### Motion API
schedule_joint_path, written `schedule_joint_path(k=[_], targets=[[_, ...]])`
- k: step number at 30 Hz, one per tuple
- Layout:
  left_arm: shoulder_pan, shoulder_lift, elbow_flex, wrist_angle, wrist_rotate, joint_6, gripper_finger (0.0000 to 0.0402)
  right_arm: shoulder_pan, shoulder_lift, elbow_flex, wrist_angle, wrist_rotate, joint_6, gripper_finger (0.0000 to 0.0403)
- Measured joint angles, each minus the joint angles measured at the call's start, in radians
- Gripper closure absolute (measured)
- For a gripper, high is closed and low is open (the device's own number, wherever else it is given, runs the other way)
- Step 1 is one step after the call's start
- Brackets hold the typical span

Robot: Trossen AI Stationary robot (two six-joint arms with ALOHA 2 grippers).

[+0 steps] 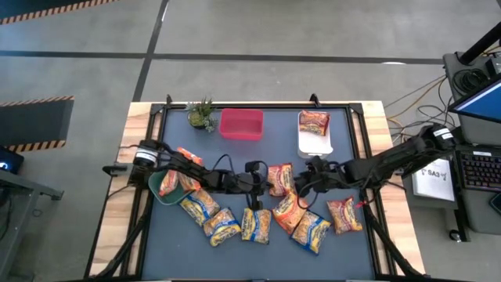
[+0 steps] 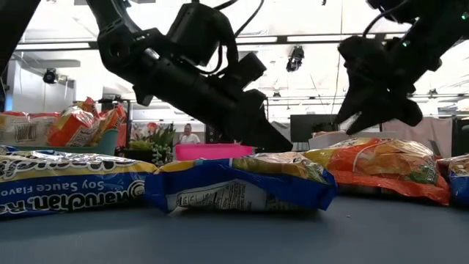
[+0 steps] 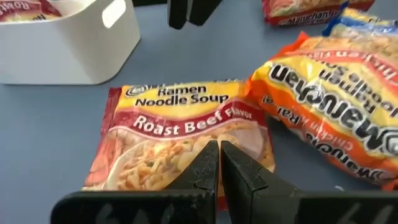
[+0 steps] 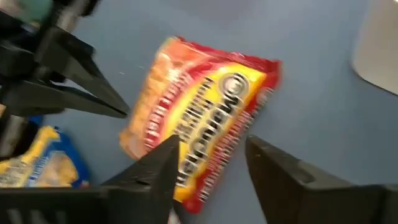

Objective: Sort Maruchan noodles
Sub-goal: Put the red noodle pack into the white bin

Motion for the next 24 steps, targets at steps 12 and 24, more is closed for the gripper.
schedule_joint_path(k=[12, 24], targets=[[0.012, 0.000, 0.000, -0.053, -0.007, 0.000, 0.0402, -0.021, 0.015, -0.056, 0.134, 0.007, 0.031, 0.0104], [0.030, 0.015, -0.001, -0.056, -0.013, -0.012, 0.0402, -0.050, 0.021, -0.236, 0.423, 0.008, 0.037, 0.0104]])
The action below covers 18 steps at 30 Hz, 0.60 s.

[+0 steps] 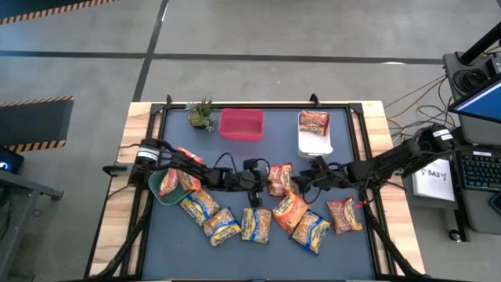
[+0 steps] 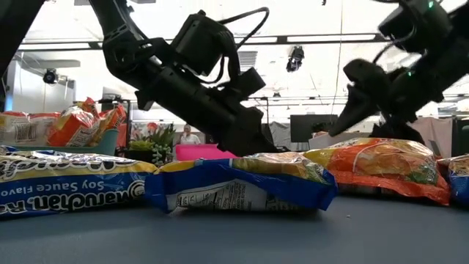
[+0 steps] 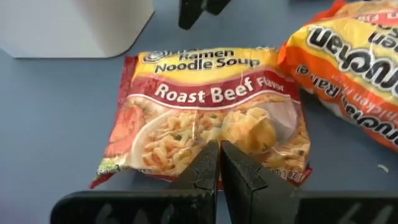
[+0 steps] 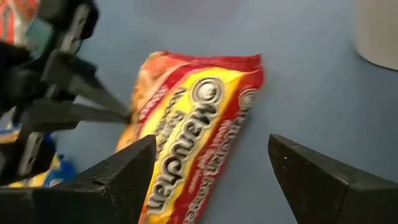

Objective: Sort Maruchan noodles
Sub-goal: Put the red noodle pack into the white bin

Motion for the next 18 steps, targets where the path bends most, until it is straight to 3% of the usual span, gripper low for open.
schedule_joint_path(k=[7, 18], targets=[[0.000, 0.035, 0.003, 0.020, -0.003, -0.055, 0.0402, -0.023, 0.008, -0.098, 0.217, -0.005, 0.020, 0.0106], [0.000, 0.043, -0.001, -0.041, 0.010, -0.068, 0.0401, -0.031, 0.177, 0.005, 0.216, -0.018, 0.006, 0.0111]])
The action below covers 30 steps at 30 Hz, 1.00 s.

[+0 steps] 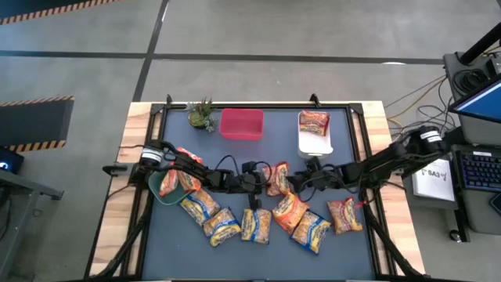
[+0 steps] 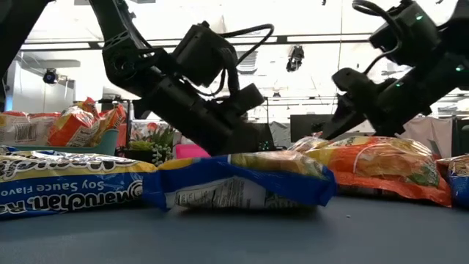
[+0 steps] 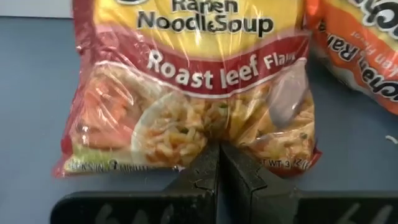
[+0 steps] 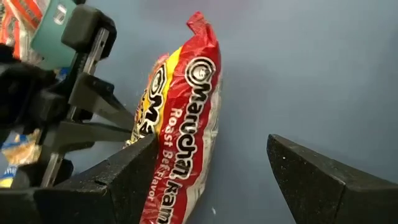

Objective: Sort Maruchan noodles
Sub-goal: Put the red noodle pack into the white bin

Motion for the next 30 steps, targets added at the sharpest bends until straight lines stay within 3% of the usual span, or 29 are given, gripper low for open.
schedule_joint_path(k=[6, 30], targets=[[0.000, 0.000, 0.000, -0.004, -0.005, 0.000, 0.0401, -0.007, 0.059, 0.034, 0.000, 0.007, 0.001, 0.0109], [0.000, 0.000, -0.001, 0.001, -0.006, 0.001, 0.0401, -0.033, 0.012, 0.068, -0.018, -0.023, -0.159, 0.0113]])
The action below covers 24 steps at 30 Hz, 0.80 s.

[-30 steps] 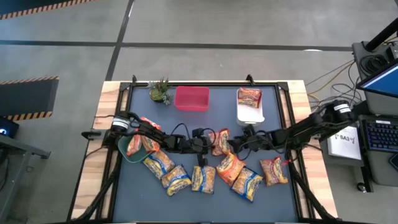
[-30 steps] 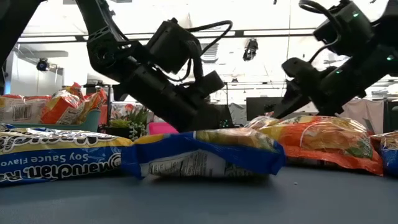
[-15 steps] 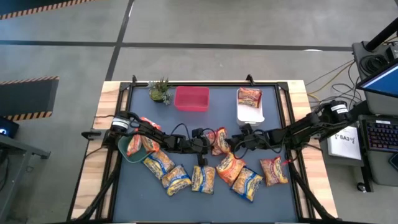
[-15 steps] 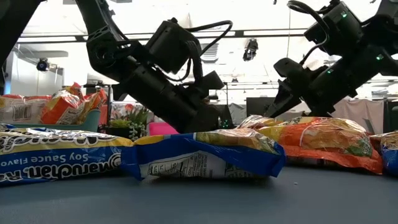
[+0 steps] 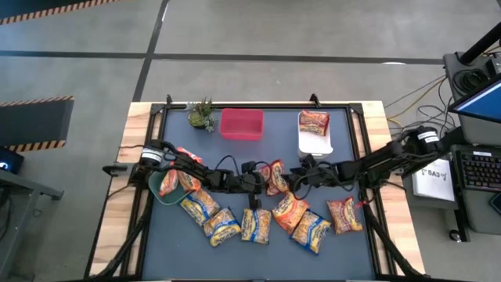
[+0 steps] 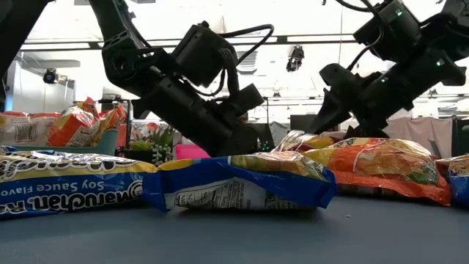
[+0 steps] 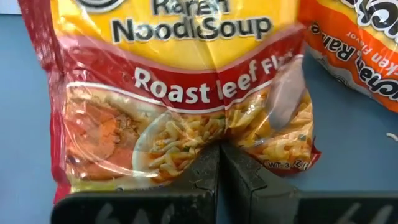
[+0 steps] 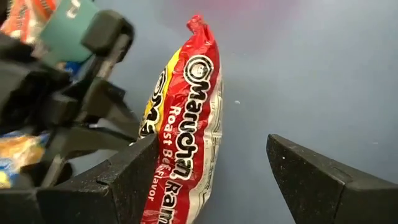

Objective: Sort Maruchan noodles
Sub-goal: Put the red noodle pack into the white bin

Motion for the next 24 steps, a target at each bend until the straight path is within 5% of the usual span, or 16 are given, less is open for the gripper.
schedule_joint_path(k=[9, 24], targets=[[0.002, 0.000, 0.000, 0.002, -0.006, 0.001, 0.0402, -0.007, -0.075, 0.001, -0.046, -0.038, -0.014, 0.0113], [0.010, 0.000, 0.001, 0.001, 0.000, 0.001, 0.0402, -0.008, 0.145, 0.044, 0.142, -0.051, -0.077, 0.0128]])
